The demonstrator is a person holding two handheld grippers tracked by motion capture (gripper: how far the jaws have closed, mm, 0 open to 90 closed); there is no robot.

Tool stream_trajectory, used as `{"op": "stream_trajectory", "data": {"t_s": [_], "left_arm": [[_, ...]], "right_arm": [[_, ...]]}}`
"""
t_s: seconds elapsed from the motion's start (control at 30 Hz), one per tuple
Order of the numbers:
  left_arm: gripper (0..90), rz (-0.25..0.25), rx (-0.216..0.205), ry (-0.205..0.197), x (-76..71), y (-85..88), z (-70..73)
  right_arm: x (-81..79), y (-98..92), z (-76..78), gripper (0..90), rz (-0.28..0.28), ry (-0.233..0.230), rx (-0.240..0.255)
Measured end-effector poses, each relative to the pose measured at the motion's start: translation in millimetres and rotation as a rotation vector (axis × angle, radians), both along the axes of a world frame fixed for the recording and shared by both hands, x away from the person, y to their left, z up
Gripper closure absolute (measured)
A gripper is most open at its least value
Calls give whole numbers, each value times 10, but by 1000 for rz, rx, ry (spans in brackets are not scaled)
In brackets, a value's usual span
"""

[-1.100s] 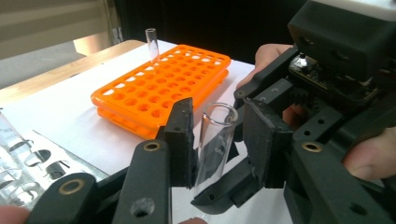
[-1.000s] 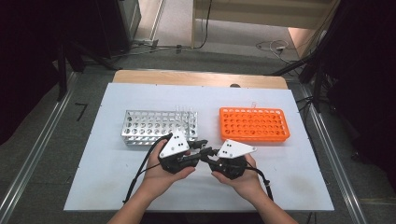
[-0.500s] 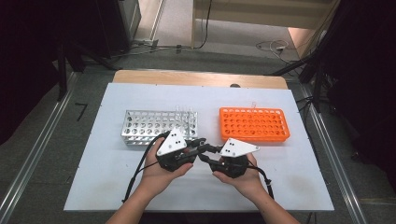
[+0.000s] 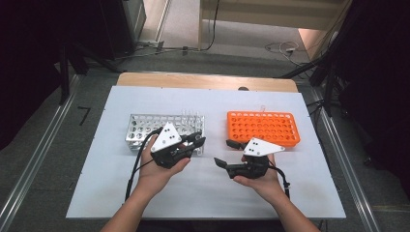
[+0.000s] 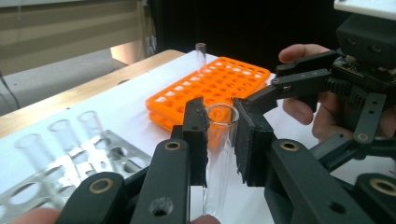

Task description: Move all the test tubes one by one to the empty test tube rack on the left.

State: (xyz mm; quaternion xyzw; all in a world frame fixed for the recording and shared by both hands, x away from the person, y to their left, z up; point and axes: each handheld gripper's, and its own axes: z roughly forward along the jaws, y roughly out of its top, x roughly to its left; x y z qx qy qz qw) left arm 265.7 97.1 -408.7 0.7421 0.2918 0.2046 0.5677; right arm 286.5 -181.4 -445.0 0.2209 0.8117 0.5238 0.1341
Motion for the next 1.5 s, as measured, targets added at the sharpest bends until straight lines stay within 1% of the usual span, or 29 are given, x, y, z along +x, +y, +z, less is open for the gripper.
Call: {"op": "stream_trajectory", "data": {"t_s": [0.2,0.37,0.43,0.47,0.53,0.77,0.97,1.17,1.33,1.4,1.47,1.5], "left_arm": [[759,41,-13,-7,48,160,46],[760,71,-28,-13,111,280,86],[760,84,-29,-13,142,322,105],[760,90,-29,-17,160,341,115],[760,104,-26,-21,193,379,139],[760,156,-26,-26,377,497,176],[760,209,-29,-14,562,551,137],[760,257,-26,-4,732,534,71],[761,288,-20,3,826,526,7],[761,306,-17,0,856,523,-13],[761,306,-30,5,886,524,-32],[761,310,-25,6,899,516,-45]], "right_arm": [[86,-152,-30,165,-45,12,15],[123,-241,-38,142,-68,14,23],[130,-265,-38,122,-68,16,29],[132,-272,-39,103,-70,14,24],[135,-283,-41,88,-71,23,30],[149,-304,-58,84,-70,25,26],[155,-320,-62,84,-73,25,24],[154,-338,-60,84,-76,24,25],[155,-356,-56,84,-79,23,29],[155,-362,-55,84,-79,21,30],[156,-365,-54,84,-79,19,30],[157,-367,-53,84,-80,19,30]]}}
